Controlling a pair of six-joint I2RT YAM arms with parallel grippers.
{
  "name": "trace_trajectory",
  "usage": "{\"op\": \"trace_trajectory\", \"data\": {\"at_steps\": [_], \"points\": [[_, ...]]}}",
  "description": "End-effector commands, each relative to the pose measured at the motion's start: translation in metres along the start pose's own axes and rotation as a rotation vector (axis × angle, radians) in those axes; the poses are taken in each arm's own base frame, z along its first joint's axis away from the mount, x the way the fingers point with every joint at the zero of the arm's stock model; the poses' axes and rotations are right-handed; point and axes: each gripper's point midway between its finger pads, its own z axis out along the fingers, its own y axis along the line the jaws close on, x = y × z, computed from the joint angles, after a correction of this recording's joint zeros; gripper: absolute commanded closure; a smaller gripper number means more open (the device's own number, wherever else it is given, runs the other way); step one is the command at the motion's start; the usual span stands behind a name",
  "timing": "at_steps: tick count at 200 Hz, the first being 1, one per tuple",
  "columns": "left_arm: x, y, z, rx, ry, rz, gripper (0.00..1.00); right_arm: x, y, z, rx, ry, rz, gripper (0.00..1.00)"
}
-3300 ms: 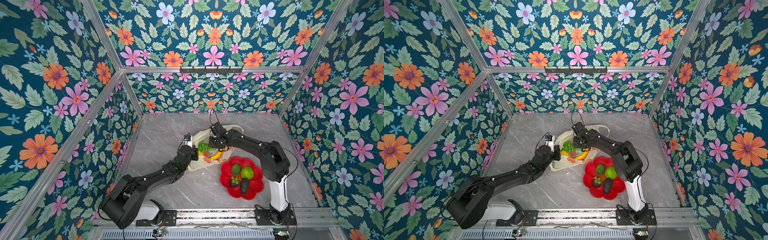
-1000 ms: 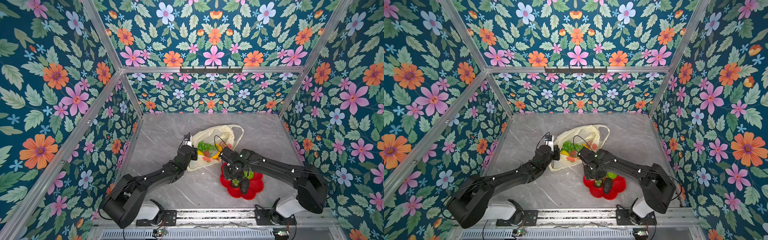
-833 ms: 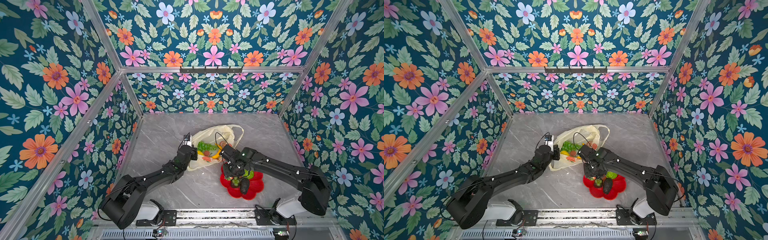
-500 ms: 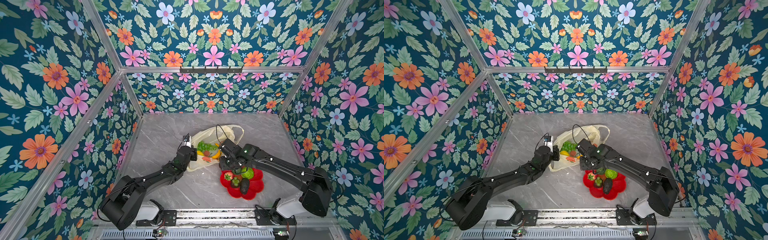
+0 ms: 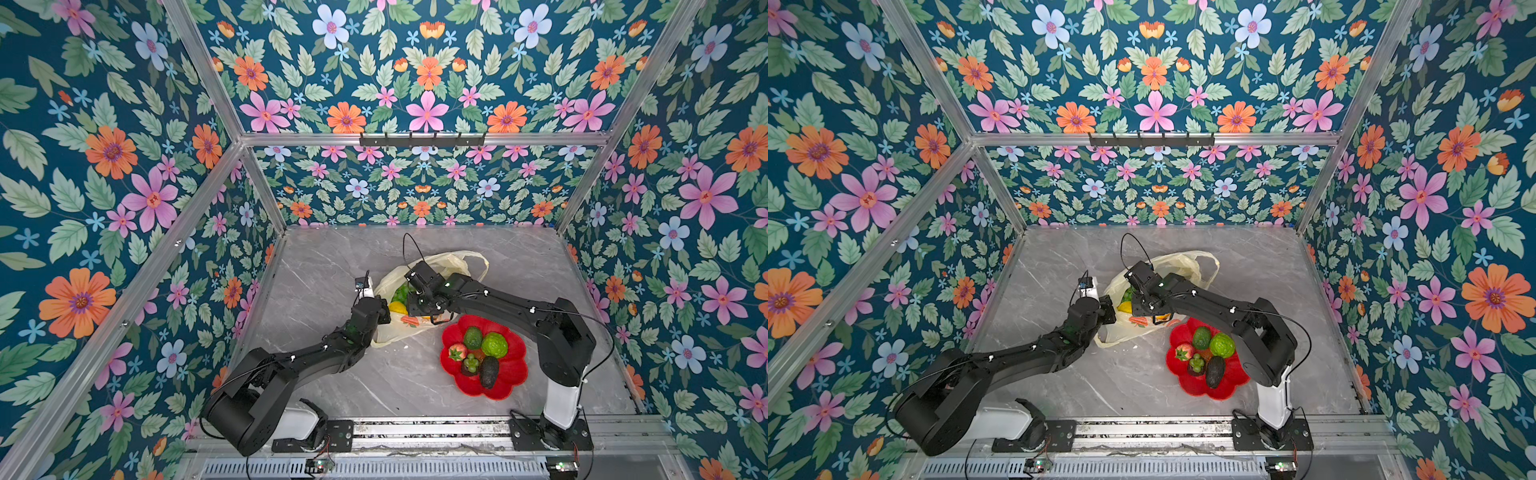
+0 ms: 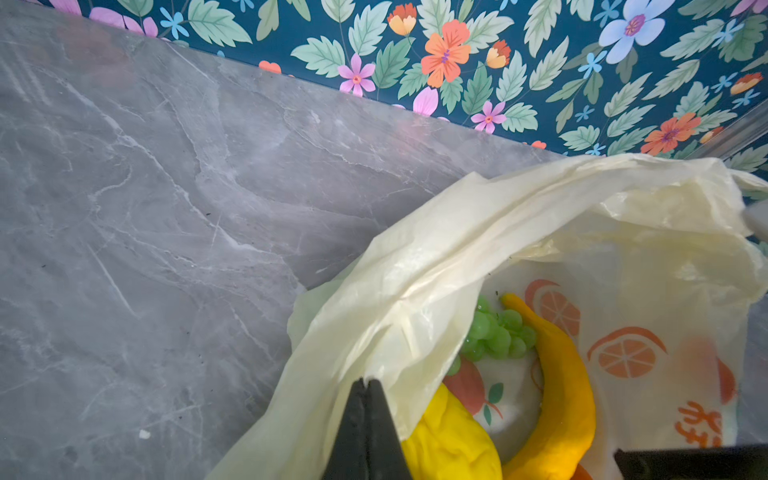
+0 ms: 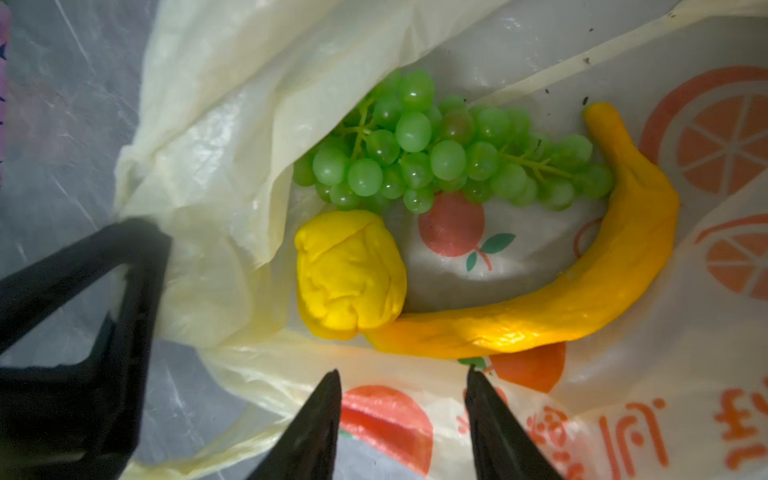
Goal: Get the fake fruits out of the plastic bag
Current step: 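Move the right gripper back into the bag toward the yellow lemon, then grasp the yellow lemon in the bag with the right gripper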
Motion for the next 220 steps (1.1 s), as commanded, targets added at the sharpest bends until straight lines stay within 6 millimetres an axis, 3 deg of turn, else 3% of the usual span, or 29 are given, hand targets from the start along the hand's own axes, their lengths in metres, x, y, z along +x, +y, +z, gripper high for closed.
{"op": "trace_trajectory", "data": {"at_steps": [1, 34, 67, 112, 151, 220], "points": [[0.005, 0.007, 0.000, -0.033, 0.007, -0.065, 1.00, 0.004, 0.015, 0.009, -0.074, 0.021, -0.002, 0.50], [0.018, 0.028, -0.008, -0.105, 0.029, -0.103, 1.00, 0.024, 0.021, 0.034, -0.103, 0.083, -0.008, 0.52], [0.034, 0.043, -0.011, -0.134, 0.065, -0.117, 1.00, 0.029, 0.023, 0.038, -0.115, 0.087, -0.029, 0.51], [0.043, 0.032, -0.003, -0.087, 0.120, -0.099, 1.00, 0.015, 0.030, 0.027, -0.121, 0.050, -0.055, 0.40], [0.047, 0.025, 0.003, -0.064, 0.169, -0.063, 1.00, 0.006, 0.032, 0.034, -0.100, 0.042, -0.060, 0.29], [0.051, 0.028, 0.004, -0.065, 0.189, -0.073, 1.00, 0.007, 0.024, 0.056, -0.069, 0.077, -0.034, 0.27]]}}
